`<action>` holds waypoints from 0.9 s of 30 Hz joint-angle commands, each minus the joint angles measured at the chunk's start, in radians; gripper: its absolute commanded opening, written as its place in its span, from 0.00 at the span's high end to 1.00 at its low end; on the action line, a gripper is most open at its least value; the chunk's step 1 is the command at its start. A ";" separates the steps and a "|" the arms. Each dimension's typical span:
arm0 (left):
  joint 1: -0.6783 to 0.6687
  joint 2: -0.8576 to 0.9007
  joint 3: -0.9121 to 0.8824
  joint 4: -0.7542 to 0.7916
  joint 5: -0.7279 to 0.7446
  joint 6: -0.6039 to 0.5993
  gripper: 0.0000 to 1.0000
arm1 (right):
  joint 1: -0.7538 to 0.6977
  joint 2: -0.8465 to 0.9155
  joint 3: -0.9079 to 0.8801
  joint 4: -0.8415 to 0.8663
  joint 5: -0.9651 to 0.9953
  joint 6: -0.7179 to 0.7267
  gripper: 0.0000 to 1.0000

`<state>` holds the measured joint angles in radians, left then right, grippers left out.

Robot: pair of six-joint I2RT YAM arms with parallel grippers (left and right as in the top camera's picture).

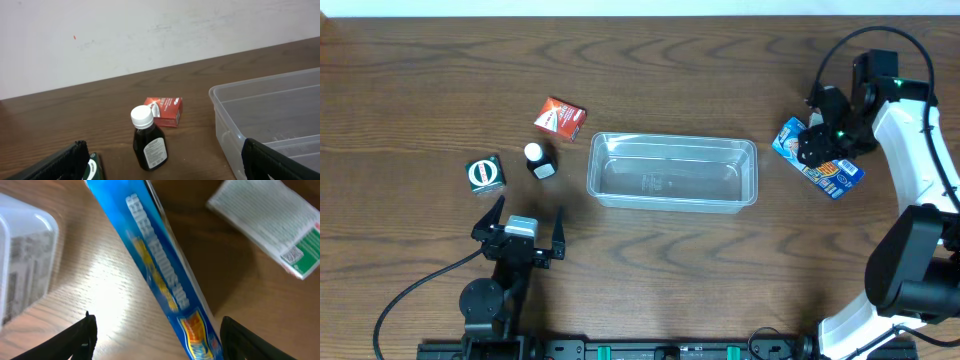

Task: Pack container
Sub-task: 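Reach the right gripper to the blue Kool Fever box and grasp it, then lift the blue box and carry it over the clear container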

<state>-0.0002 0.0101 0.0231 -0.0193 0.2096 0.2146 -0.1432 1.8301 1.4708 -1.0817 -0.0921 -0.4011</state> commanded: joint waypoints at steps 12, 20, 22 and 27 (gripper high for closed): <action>0.001 -0.006 -0.019 -0.032 0.011 0.013 0.02 | -0.033 0.003 0.010 0.000 0.039 0.027 0.40; 0.001 -0.006 -0.019 -0.032 0.011 0.013 0.02 | -0.033 0.006 -0.046 0.039 0.035 0.027 0.61; 0.001 -0.006 -0.019 -0.032 0.011 0.013 0.02 | -0.033 0.007 -0.064 0.050 0.031 0.027 0.66; 0.001 -0.006 -0.019 -0.032 0.011 0.013 0.02 | -0.033 0.007 -0.072 0.056 0.006 0.027 0.71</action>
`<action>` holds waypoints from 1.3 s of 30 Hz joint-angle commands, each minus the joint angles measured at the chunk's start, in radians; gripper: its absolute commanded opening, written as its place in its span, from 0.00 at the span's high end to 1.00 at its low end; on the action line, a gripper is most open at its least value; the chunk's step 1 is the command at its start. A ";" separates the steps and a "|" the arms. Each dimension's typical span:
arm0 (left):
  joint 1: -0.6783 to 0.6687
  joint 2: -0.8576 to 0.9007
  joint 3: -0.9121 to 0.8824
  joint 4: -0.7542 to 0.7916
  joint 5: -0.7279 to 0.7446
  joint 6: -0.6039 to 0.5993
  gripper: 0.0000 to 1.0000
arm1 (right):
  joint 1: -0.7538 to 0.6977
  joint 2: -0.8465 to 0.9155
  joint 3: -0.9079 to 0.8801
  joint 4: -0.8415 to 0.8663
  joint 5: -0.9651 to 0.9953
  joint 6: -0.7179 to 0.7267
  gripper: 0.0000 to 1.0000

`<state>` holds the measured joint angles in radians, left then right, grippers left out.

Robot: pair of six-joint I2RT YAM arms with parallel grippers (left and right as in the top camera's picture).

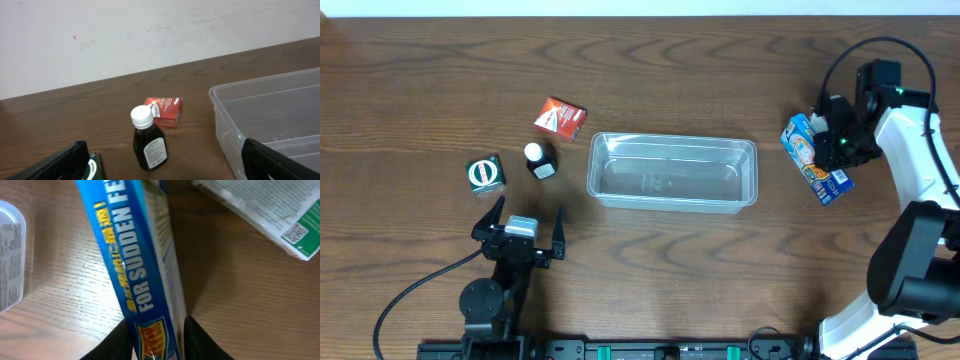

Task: Pack container
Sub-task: 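Lift the blue box and carry it over the clear container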

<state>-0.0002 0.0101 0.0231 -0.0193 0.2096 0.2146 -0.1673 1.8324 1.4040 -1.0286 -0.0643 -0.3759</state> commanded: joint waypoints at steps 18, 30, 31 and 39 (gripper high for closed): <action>0.001 -0.006 -0.019 -0.032 0.011 0.013 0.02 | 0.003 0.004 0.209 -0.148 -0.054 0.031 0.94; 0.001 -0.006 -0.019 -0.032 0.011 0.013 0.02 | 0.166 0.004 0.655 -0.413 -0.131 -0.125 0.99; 0.001 -0.006 -0.019 -0.032 0.011 0.013 0.02 | 0.197 0.004 0.682 -0.422 -0.131 -0.153 0.99; 0.001 -0.006 -0.019 -0.032 0.011 0.013 0.02 | 0.463 0.004 0.730 -0.434 -0.131 -0.325 0.99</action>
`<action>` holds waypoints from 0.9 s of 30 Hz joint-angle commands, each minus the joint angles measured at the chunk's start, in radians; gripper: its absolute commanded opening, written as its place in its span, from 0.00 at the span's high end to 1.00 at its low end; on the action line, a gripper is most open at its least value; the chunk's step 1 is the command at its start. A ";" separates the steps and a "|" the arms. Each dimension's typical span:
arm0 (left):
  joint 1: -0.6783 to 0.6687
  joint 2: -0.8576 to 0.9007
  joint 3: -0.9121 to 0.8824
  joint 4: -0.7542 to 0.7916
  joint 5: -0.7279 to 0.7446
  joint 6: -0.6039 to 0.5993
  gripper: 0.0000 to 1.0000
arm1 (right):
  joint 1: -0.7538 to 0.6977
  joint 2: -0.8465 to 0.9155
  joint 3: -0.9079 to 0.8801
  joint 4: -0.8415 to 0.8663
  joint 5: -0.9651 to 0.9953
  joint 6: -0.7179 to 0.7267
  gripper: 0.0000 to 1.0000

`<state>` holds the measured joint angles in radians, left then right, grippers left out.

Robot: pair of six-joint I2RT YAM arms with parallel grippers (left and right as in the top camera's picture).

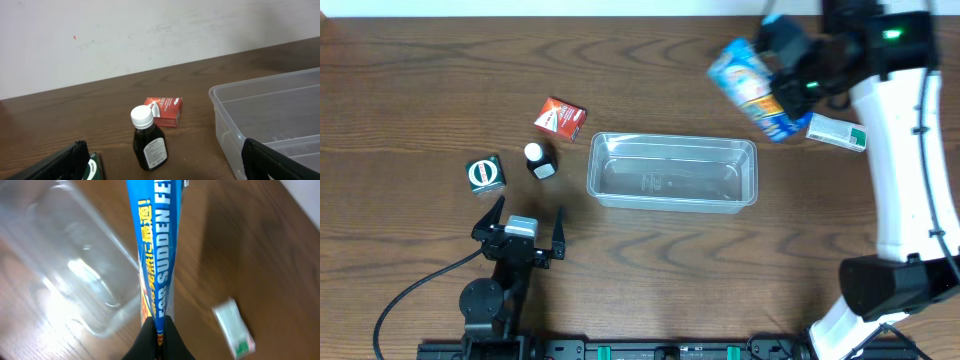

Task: Pack container
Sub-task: 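Lift the blue box and carry it over the clear container, then lower the blue box into the container and open the right gripper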

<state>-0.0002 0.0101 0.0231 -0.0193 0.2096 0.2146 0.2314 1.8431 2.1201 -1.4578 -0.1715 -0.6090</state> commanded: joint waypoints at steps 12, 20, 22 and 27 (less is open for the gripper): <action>0.001 -0.006 -0.019 -0.032 0.011 0.013 0.02 | 0.278 -0.006 -0.053 -0.004 0.066 -0.201 0.95; 0.001 -0.006 -0.019 -0.032 0.011 0.013 0.02 | 0.271 -0.006 -0.229 0.083 0.066 -0.201 0.97; 0.001 -0.006 -0.019 -0.032 0.011 0.013 0.02 | 0.270 -0.006 -0.280 0.123 0.067 -0.201 0.97; 0.001 -0.006 -0.019 -0.032 0.011 0.013 0.02 | 0.251 -0.006 -0.383 0.209 0.071 -0.200 0.99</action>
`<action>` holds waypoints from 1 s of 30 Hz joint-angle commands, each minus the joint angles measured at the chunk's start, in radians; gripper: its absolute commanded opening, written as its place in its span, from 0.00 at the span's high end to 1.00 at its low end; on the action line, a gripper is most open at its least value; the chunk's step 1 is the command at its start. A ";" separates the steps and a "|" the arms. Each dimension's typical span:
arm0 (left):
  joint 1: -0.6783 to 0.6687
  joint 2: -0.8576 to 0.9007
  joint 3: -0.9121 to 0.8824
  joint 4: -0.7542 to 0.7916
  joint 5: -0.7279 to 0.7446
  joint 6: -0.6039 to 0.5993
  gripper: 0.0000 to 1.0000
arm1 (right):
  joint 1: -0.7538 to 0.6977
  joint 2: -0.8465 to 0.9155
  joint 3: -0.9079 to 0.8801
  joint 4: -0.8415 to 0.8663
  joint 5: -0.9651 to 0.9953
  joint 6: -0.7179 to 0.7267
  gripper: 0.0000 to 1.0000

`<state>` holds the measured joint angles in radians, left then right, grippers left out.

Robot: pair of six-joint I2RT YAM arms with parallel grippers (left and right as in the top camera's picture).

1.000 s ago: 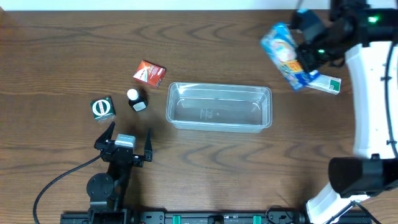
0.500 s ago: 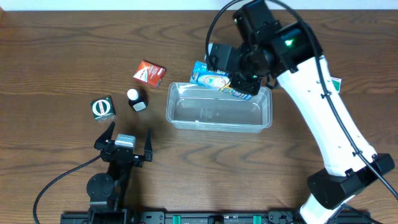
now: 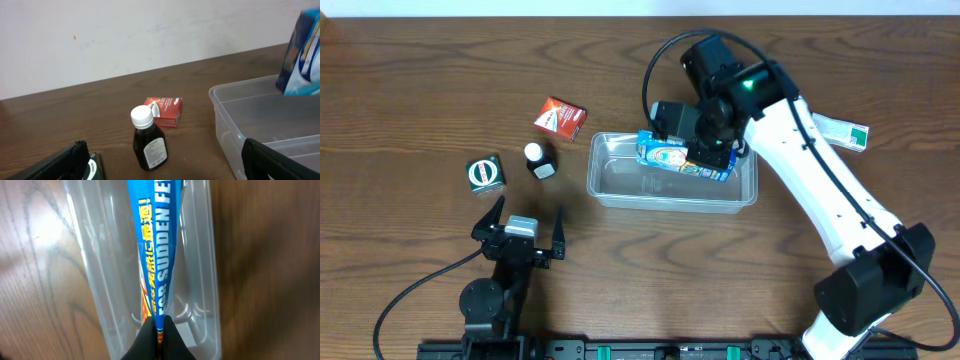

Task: Pack container
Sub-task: 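Lower the blue box into the container and open the right gripper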

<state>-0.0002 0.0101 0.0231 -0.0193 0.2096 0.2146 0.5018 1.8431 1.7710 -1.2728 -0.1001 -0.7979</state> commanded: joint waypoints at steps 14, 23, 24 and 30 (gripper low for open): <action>0.001 -0.006 -0.019 -0.032 0.011 0.013 0.02 | -0.090 -0.006 -0.149 0.138 -0.033 -0.017 0.89; 0.001 -0.006 -0.019 -0.032 0.011 0.013 0.02 | -0.091 -0.006 -0.159 0.203 -0.069 -0.026 0.89; 0.001 -0.006 -0.019 -0.032 0.011 0.013 0.02 | -0.091 -0.006 -0.161 0.211 -0.073 -0.026 0.89; 0.001 -0.006 -0.019 -0.032 0.011 0.013 0.02 | -0.091 -0.006 -0.209 0.296 -0.088 -0.026 0.83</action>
<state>-0.0002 0.0101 0.0231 -0.0193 0.2096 0.2146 0.4210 1.8431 1.5887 -1.0000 -0.1619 -0.8185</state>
